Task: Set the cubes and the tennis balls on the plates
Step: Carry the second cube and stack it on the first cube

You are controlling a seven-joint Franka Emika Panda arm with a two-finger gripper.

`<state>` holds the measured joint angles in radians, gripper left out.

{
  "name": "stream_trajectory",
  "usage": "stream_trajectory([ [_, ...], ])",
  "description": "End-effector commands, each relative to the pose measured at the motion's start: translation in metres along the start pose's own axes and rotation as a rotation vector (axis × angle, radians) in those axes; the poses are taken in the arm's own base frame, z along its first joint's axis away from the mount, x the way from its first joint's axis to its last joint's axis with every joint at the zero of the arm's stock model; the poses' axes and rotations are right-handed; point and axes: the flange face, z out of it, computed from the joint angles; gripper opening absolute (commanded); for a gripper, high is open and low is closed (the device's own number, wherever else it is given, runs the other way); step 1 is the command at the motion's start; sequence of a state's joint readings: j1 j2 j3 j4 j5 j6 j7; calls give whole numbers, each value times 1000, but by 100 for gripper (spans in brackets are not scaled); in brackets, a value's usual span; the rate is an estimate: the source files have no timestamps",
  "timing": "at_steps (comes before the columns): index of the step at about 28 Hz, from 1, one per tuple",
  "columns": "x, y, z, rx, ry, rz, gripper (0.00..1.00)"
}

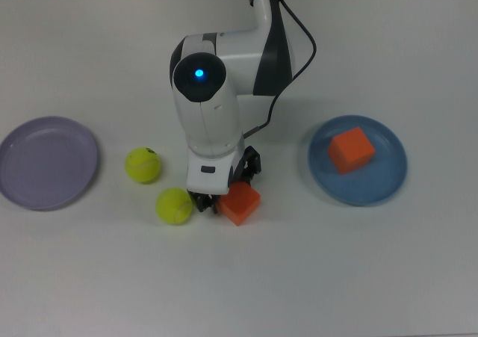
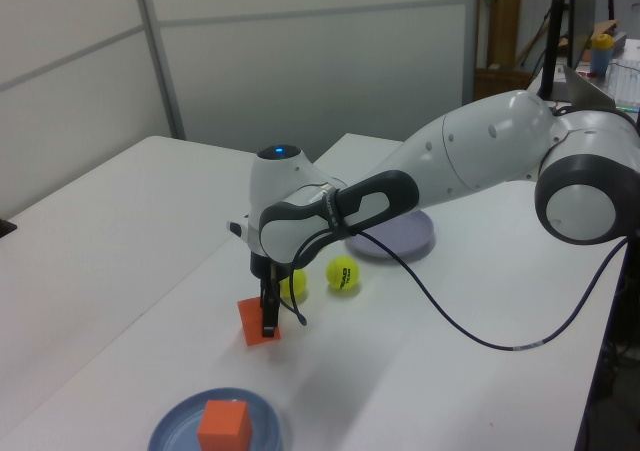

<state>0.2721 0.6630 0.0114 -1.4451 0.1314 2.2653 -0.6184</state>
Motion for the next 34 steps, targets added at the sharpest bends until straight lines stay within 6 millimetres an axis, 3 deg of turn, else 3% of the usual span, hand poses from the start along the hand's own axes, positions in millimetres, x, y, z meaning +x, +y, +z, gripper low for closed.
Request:
stream_trajectory([
  [1, 8, -2, -7, 24, 46, 26, 0],
  [3, 11, -5, -13, 27, 54, 24, 0],
  [8, 23, -23, -67, 24, 94, 37, 0],
  [14, 35, -91, -114, 96, -16, 118, 0],
  [19, 49, -137, -134, 66, -44, 231, 0],
  [23, 62, -175, -129, 25, -66, 294, 0],
  [29, 75, -232, -100, -50, -105, 329, 0],
  [34, 76, -252, -89, -75, -107, 335, 0],
])
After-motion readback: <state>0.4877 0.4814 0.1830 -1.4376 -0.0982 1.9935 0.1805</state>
